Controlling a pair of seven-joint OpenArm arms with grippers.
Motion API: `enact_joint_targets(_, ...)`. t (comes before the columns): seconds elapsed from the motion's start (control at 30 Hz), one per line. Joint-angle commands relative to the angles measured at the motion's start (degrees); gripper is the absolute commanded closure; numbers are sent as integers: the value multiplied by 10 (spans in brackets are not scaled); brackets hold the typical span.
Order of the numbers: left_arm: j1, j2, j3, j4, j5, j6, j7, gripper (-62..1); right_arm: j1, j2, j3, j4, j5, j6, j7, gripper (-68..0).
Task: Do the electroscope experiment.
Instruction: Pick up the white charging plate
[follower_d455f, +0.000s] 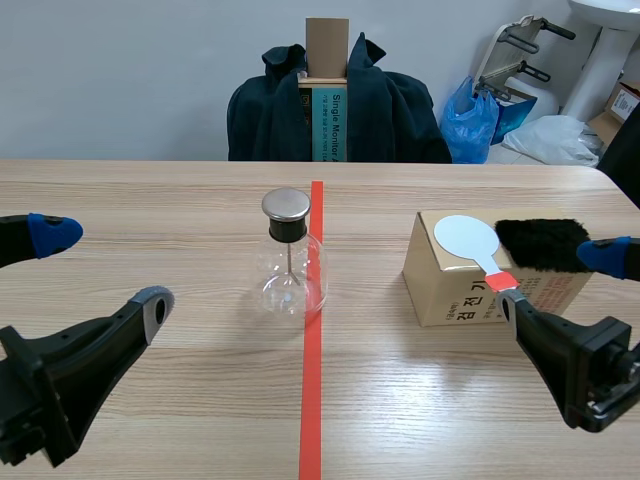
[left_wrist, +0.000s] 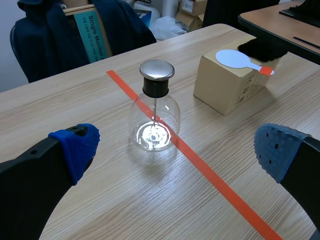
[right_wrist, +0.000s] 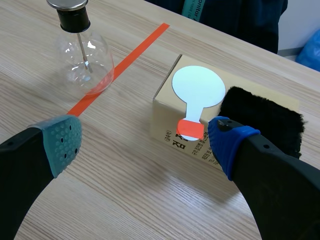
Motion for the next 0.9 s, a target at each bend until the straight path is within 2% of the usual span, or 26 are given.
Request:
enact_joint_targets(0.0, 3, 0, -1, 9, -1, 0, -9, -623, 8, 6, 3, 8, 3, -11, 21, -513)
enact_joint_targets(0.6, 3, 0, -1, 9, -1, 0, -8, -623, 8, 6, 3, 8, 0, -11, 20, -513)
enact_joint_targets(0.73, 3, 0, -1, 9, -1, 0, -8, -623, 8, 6, 3, 8, -52, -11, 20, -513)
enact_joint_targets(0.8, 3, 0, -1, 9, -1, 0, -8, -623, 8, 6, 3, 8, -97, -11, 20, -513)
enact_joint_targets(0.87, 3, 0, -1, 9, -1, 0, -9, -623, 8, 6, 3, 8, -162, -11, 20, -513)
